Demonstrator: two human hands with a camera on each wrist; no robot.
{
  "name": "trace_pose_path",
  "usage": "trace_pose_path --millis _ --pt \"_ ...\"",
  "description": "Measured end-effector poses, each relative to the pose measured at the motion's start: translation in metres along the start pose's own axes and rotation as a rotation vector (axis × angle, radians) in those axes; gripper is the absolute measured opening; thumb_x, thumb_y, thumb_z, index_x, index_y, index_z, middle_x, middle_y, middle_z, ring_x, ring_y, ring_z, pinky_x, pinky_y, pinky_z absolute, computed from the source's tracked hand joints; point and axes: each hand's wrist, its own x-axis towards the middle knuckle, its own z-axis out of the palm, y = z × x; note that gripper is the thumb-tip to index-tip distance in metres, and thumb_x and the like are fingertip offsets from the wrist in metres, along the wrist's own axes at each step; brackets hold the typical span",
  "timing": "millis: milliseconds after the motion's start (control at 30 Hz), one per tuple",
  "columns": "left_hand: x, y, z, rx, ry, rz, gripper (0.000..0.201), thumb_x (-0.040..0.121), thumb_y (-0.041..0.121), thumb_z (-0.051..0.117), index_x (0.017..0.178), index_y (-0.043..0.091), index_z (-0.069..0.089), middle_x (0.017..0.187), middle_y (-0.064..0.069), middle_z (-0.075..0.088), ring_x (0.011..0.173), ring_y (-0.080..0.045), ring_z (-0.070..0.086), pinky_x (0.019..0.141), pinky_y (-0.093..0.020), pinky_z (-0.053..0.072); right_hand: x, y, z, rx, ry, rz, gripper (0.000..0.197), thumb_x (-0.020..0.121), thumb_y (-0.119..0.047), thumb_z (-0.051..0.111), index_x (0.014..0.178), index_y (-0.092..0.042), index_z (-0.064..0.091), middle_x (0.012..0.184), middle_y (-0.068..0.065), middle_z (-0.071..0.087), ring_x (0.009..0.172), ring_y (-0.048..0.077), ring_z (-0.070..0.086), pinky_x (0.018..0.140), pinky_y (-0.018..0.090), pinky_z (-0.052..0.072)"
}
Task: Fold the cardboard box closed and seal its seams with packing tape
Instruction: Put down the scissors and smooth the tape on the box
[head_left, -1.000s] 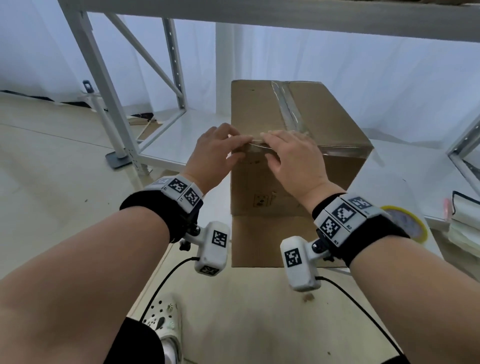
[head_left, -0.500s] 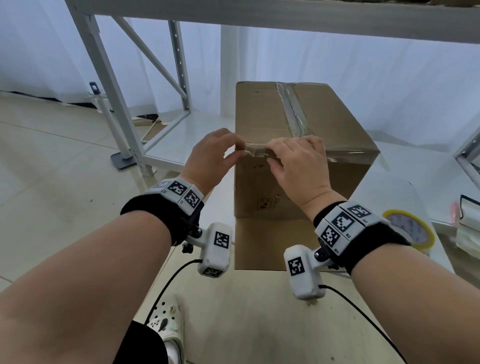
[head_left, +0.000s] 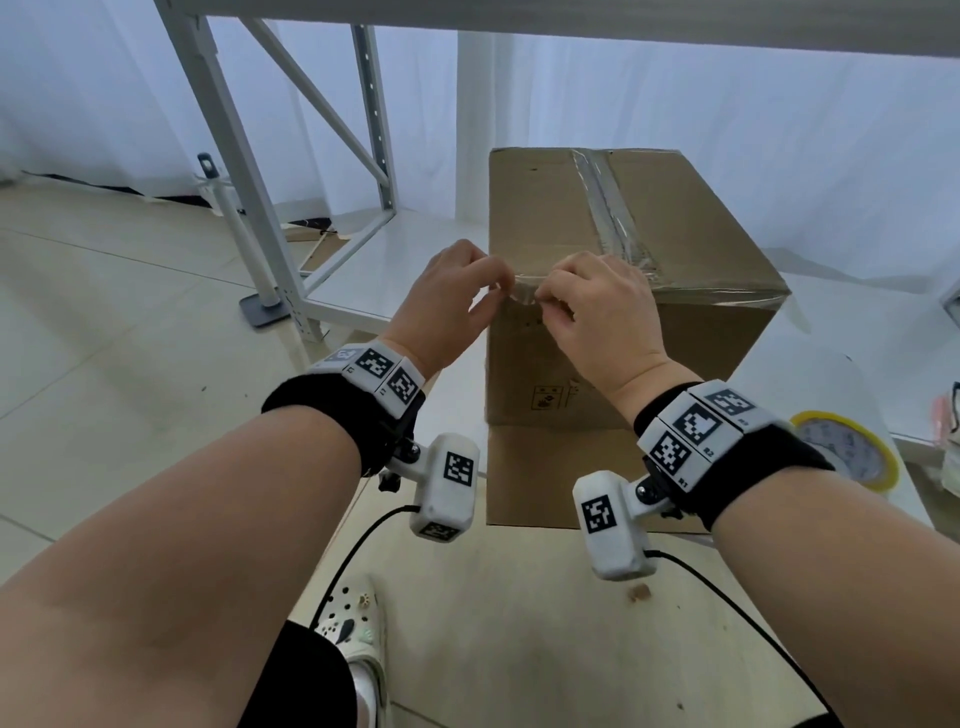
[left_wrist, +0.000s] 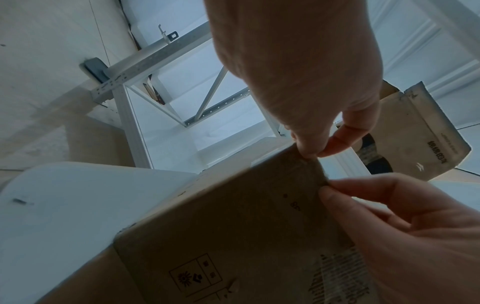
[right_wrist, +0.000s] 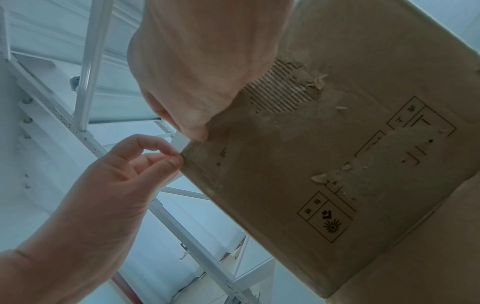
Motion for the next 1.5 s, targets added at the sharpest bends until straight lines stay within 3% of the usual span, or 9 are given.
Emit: trace_pose_path --millis 200,333,500,700,833,933,1067,1233,1500 --pt "0.007 0.001 -0.002 -0.106 -0.043 -0.078 0.012 0.090 0.011 0.052 0.100 0.011 0.059 0.101 -0.002 0.052 0.093 -0.012 0.044 0.085 -0.021 0.038 0.000 -0.003 0.003 -0.017 0.016 0.012 0.006 0.085 -0.013 0.067 0.088 -0.010 0.071 0.089 0.008 0.065 0.085 0.031 0.059 0.078 0.045 0.046" --pt "0.020 0.008 0.001 -0.109 -0.062 -0.068 0.028 0.098 0.028 0.048 0.118 0.017 0.065 0.110 -0.001 0.058 0.101 -0.010 0.047 0.088 -0.018 0.034 -0.004 -0.001 0.006 -0.051 0.071 -0.027 0.005 0.084 -0.013 0.067 0.082 -0.009 0.069 0.087 0.008 0.064 0.081 0.032 0.059 0.073 0.042 0.045" --pt "0.021 0.001 0.007 -0.109 -0.052 -0.038 0.027 0.093 0.033 0.056 0.114 0.023 0.069 0.109 0.002 0.059 0.107 -0.013 0.047 0.088 -0.017 0.030 -0.006 0.004 0.010 -0.079 0.079 -0.070 0.008 0.087 -0.017 0.064 0.089 -0.011 0.069 0.090 0.007 0.066 0.084 0.030 0.060 0.075 0.041 0.047" --pt "0.014 -0.008 0.015 -0.059 0.003 0.052 0.029 0.091 0.029 0.059 0.118 0.021 0.067 0.114 -0.004 0.060 0.110 -0.021 0.048 0.092 -0.022 0.029 -0.008 0.008 -0.001 0.006 -0.089 -0.042 0.026 0.084 -0.022 0.058 0.109 -0.014 0.061 0.104 0.005 0.063 0.097 0.026 0.057 0.089 0.040 0.044" --pt "0.011 -0.010 0.018 -0.010 0.007 0.098 0.035 0.090 0.028 0.056 0.123 0.018 0.063 0.117 -0.009 0.060 0.110 -0.028 0.050 0.095 -0.027 0.031 0.006 0.010 -0.013 0.056 -0.153 0.052 0.036 0.097 -0.036 0.045 0.125 -0.016 0.058 0.119 0.004 0.064 0.112 0.025 0.057 0.101 0.040 0.038" --pt "0.009 -0.010 0.014 0.018 -0.066 0.089 0.039 0.091 0.023 0.060 0.130 0.020 0.058 0.126 -0.008 0.055 0.118 -0.026 0.046 0.099 -0.027 0.028 0.012 0.014 -0.015 -0.079 -0.269 0.154 0.052 0.099 -0.052 0.031 0.137 -0.023 0.051 0.141 0.001 0.051 0.135 0.022 0.041 0.116 0.041 0.016" --pt "0.013 -0.003 0.010 -0.112 -0.062 -0.021 0.032 0.096 0.031 0.051 0.124 0.022 0.062 0.126 -0.002 0.057 0.119 -0.017 0.046 0.097 -0.022 0.030 0.006 0.016 -0.012 -0.104 -0.284 0.243 0.059 0.096 -0.060 0.024 0.137 -0.026 0.051 0.142 0.001 0.050 0.133 0.020 0.043 0.113 0.042 0.020" --pt "0.013 -0.003 0.018 -0.156 0.026 -0.072 0.027 0.097 0.024 0.049 0.118 0.018 0.066 0.123 -0.003 0.059 0.116 -0.017 0.049 0.093 -0.010 0.028 0.008 0.013 -0.006 -0.151 -0.239 0.264 0.056 0.095 -0.061 0.030 0.134 -0.028 0.054 0.139 0.001 0.054 0.129 0.021 0.047 0.106 0.041 0.026" --pt "-0.003 -0.007 0.019 -0.072 -0.102 0.028 0.044 0.093 0.014 0.056 0.137 0.013 0.048 0.143 -0.006 0.043 0.135 -0.023 0.037 0.109 -0.024 0.025 0.003 0.012 -0.010 -0.216 -0.333 0.229 0.059 0.092 -0.056 0.047 0.144 -0.029 0.039 0.149 -0.002 0.042 0.138 0.020 0.036 0.113 0.043 0.018"
